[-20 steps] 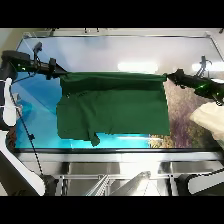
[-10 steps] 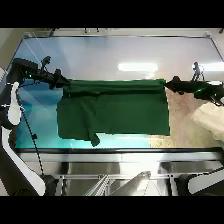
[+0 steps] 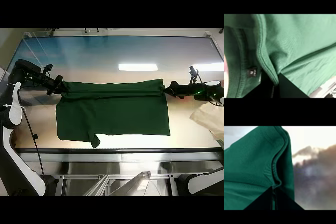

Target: Fold the shirts.

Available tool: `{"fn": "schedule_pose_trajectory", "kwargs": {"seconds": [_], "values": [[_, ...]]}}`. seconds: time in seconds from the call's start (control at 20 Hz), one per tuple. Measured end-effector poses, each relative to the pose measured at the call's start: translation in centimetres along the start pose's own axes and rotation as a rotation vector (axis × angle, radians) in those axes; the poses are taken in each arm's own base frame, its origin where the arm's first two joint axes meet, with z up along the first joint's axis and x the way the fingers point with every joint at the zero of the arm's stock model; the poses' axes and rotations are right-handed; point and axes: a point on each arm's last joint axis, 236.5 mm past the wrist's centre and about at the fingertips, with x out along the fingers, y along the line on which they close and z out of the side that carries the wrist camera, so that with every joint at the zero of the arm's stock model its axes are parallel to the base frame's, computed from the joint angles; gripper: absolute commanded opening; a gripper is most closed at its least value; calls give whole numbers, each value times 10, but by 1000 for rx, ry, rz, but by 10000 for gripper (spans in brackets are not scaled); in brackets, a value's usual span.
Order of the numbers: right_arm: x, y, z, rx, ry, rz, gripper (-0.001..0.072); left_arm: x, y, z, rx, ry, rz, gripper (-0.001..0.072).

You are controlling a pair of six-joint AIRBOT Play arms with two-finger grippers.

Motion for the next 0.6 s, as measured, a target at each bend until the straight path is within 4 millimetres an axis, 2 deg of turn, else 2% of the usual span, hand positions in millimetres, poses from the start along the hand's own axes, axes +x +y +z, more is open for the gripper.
{"fn": "schedule_pose_trajectory", "kwargs": {"seconds": [0.05, 0.1, 0.15, 0.25, 0.3, 0.35, 0.4, 0.5, 0.6], "values": [[0, -1, -1, -1, 2, -3, 134, 0, 0, 0, -2, 1, 2, 261], [0, -5, 0, -11, -1, -22, 304, -1, 7, 1, -3, -4, 32, 583], [-2, -7, 2, -11, -8, -29, 315, -1, 8, 0, -11, 0, 28, 706], [-9, 1, 3, -21, -4, -13, 325, -7, 0, -8, -2, 31, 13, 706], [-17, 5, 4, -34, -5, -11, 469, -12, -2, -12, 4, 46, 5, 705], [-27, 4, 9, -43, -18, -30, 651, -18, -1, -17, 1, 56, 11, 705], [-40, 3, 14, -48, -30, -51, 677, -25, -2, -24, -3, 71, 9, 705], [-65, 4, 13, -44, -21, -87, 676, -33, -7, -44, -13, 109, 4, 705], [-89, 0, 9, -29, -7, -135, 676, -40, 0, -73, -46, 149, 49, 705]]}}
